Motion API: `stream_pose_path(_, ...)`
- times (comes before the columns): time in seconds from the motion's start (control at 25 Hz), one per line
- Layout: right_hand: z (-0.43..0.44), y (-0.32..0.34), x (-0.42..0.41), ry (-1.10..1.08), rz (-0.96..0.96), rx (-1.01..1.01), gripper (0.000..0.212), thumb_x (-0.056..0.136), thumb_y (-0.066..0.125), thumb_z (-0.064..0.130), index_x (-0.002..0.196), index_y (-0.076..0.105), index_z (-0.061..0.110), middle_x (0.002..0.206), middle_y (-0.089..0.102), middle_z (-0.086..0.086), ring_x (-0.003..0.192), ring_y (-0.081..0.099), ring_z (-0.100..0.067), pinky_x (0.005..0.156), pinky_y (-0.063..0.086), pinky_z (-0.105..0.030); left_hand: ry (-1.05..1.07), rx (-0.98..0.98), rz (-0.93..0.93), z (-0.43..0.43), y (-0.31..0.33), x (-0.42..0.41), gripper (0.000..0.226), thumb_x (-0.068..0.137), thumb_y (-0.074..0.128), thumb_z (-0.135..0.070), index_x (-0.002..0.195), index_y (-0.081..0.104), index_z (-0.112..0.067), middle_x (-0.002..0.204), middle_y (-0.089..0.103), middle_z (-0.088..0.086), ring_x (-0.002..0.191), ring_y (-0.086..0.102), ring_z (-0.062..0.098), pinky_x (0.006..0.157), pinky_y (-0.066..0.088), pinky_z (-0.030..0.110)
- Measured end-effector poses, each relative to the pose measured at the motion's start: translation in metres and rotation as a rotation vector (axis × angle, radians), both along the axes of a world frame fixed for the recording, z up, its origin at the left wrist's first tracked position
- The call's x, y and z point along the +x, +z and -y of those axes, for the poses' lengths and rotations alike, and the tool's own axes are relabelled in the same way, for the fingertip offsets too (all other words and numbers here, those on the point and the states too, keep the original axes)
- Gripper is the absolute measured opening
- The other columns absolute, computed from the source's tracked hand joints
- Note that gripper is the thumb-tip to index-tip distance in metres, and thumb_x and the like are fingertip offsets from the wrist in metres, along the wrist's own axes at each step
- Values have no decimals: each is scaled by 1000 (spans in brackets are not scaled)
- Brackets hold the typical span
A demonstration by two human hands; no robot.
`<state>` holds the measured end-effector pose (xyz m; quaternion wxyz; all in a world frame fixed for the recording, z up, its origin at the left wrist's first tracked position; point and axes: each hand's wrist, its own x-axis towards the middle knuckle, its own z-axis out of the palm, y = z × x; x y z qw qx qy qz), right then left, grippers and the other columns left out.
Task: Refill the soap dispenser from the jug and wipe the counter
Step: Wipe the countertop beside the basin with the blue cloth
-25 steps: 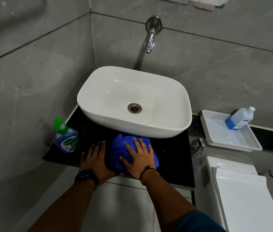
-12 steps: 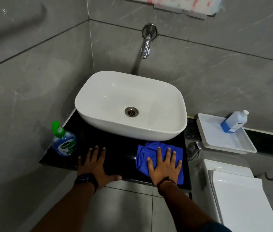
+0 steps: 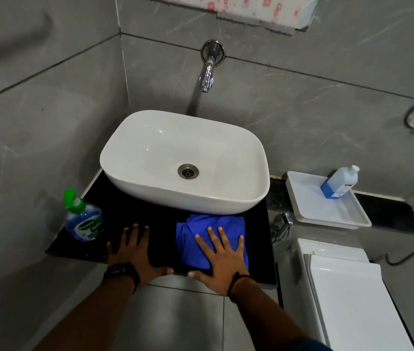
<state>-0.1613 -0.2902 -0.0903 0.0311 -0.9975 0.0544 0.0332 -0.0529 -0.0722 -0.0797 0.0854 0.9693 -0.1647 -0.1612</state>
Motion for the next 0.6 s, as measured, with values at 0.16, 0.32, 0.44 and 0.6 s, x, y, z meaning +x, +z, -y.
stream_pose_path(0.16, -5, 0, -3, -54, 36, 35, 100, 66, 26, 90, 145, -7, 40, 157, -13, 2, 143, -18, -28, 100, -22, -65, 4, 16, -16, 3, 3, 1, 133, 39, 53, -88, 144, -1, -29, 157, -2, 2, 143, -3, 28, 112, 13, 58)
stream_pose_path(0.32, -2, 6, -6, -8, -52, 28, 91, 69, 23, 88, 144, -7, 45, 159, -3, 5, 146, -8, -21, 100, -25, -62, -10, 31, -5, 4, 3, 1, 132, 40, 53, -88, 144, -1, -28, 157, -2, 3, 143, -3, 28, 112, 13, 57)
stream_pose_path(0.44, 1, 12, -16, 45, -76, -3, 89, 70, 34, 82, 145, 1, 45, 159, 9, 3, 146, 6, -21, 106, -4, -69, -21, 36, -3, 4, 0, 1, 129, 42, 52, -87, 144, -1, -29, 157, -4, 4, 142, -4, 31, 112, 12, 58)
stream_pose_path(0.6, 14, 18, -32, 83, 12, -23, 55, 83, 49, 59, 134, 43, 40, 140, 51, 10, 131, 44, -12, 105, 33, -60, -134, 16, 5, 13, 1, 3, 122, 45, 55, -82, 145, 5, -31, 157, -2, -1, 142, -4, 33, 113, 12, 55)
